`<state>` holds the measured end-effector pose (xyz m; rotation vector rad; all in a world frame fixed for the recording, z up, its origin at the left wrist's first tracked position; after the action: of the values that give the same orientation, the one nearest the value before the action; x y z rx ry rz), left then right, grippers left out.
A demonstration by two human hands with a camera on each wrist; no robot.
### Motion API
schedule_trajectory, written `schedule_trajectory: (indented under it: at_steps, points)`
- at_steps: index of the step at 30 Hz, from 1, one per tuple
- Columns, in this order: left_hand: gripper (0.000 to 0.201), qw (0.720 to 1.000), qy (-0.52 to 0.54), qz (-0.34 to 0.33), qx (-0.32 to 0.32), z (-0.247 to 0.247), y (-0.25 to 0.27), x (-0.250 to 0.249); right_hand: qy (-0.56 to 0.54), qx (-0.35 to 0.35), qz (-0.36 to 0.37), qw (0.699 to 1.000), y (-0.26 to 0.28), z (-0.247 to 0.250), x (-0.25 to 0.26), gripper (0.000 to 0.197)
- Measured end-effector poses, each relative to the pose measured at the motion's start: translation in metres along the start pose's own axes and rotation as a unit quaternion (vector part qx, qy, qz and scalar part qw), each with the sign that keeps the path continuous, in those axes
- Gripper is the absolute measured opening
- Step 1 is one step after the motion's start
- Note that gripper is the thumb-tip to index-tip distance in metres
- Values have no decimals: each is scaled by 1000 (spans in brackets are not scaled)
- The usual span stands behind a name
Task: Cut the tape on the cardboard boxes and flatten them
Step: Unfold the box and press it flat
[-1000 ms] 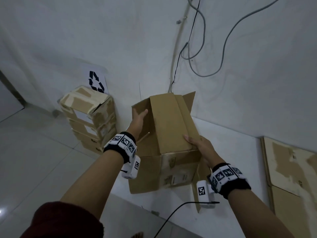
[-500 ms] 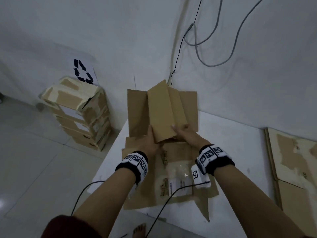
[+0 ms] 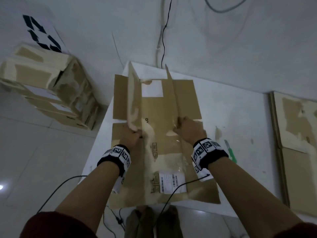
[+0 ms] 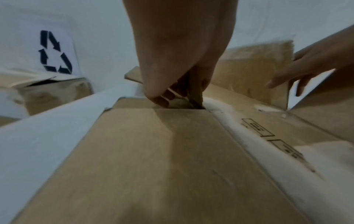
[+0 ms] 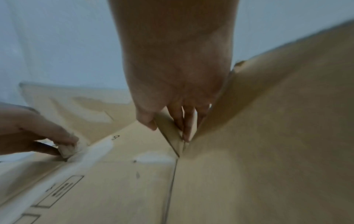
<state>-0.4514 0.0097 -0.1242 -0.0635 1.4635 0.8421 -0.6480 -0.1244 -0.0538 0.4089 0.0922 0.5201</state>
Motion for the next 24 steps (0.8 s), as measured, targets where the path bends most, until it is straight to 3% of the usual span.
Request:
schedule_trajectory:
  at_steps: [1,3,5,6,7,8,10,11,13,14,16,19,24]
  points:
    - [40,999,16,1,-51,13,2,7,-1,-39,-18,999,3,-2,-8,38]
    - [87,987,8,5,-161,36,10,17,-118,-121,-85,982,11,-12,-34,39]
    - [124,966,-22,4,-259,47,26,20,-302,-229,-136,915,26,-26,-61,57]
    - [130,950,-19,-15,-312,50,35,17,-350,-287,-157,878,35,-31,-72,72]
    - [128,934,-12,-31,-356,51,47,11,-350,-324,-189,858,44,-41,-80,81]
    - [116,922,-13,-57,-383,50,56,10,-317,-341,-215,859,51,-50,-83,84]
    - [74,920,-109,-131,-352,36,63,8,-241,-326,-194,893,62,-68,-73,78]
    - [60,921,-188,-185,-287,20,64,7,-215,-309,-141,916,66,-78,-61,70]
    - [52,897,-325,-274,-125,-25,75,22,-168,-277,5,946,77,-92,-25,54]
    - [53,895,-337,-288,-53,-42,84,33,-146,-256,67,953,84,-99,-7,51]
    - [58,880,-370,-297,21,-60,99,51,-104,-196,125,967,97,-115,22,52]
    - [61,853,-436,-283,43,-63,104,69,-36,-157,92,983,104,-134,31,56]
    - [65,845,-461,-270,40,-66,99,71,-27,-148,77,986,101,-142,28,59]
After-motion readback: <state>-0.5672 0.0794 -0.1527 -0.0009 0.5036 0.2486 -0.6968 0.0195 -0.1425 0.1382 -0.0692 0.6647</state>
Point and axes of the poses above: each hand's wrist, its own y-axis away from the middle knuckle, its own z-axis out of the back of the hand, x = y × z, the point moved 8 cm from there along -y, towards the middle knuckle, and after that the axes turned 10 degrees about y, right-handed, at the moved point
